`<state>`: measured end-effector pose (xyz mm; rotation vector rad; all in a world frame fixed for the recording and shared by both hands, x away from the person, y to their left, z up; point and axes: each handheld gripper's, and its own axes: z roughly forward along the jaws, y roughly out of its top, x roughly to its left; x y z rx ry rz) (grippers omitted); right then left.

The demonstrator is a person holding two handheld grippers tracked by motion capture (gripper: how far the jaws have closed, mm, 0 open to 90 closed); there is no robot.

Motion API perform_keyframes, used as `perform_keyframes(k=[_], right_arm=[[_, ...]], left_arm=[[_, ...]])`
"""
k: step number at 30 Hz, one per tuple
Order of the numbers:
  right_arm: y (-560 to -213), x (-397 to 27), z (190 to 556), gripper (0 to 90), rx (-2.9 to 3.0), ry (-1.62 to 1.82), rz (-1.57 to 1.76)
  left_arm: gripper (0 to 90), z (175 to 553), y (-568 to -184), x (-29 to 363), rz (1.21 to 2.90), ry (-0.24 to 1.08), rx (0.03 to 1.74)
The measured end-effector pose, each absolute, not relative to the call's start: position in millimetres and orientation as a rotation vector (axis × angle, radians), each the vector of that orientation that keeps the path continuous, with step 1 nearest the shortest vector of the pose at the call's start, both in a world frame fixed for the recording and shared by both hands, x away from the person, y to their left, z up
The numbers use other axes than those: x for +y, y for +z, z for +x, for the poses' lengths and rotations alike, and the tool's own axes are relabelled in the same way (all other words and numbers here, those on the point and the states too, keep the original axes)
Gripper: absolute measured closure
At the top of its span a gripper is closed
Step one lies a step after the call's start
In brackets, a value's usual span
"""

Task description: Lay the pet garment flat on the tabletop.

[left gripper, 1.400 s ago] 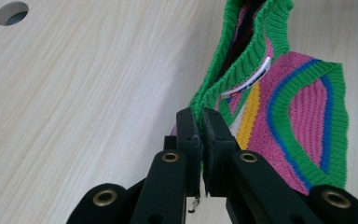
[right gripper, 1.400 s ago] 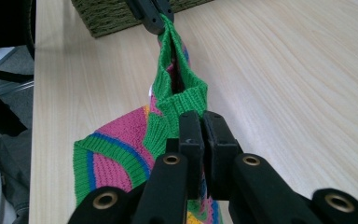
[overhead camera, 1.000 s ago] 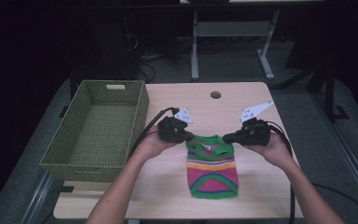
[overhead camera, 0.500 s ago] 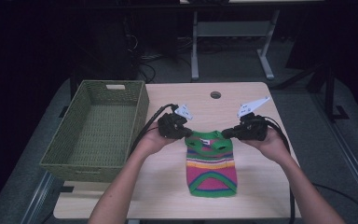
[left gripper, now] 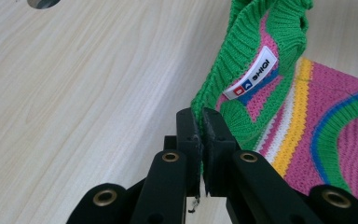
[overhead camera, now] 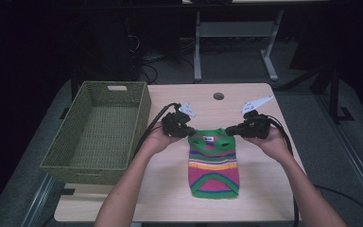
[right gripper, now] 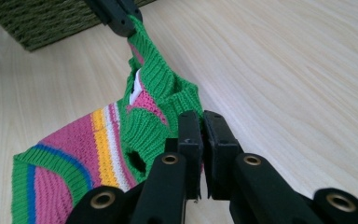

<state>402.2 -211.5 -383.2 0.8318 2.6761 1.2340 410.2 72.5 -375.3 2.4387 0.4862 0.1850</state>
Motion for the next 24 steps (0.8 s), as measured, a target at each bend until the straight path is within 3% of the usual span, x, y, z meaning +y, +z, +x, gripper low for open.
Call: perform_keyframes(k=[24], right_arm=[[-394.5, -222.2, 417.7, 84.4, 2.642, 1.235, 0.95]], left_arm=[[85.6, 429.2, -386.0, 61.7, 2.419, 0.196, 0.572]])
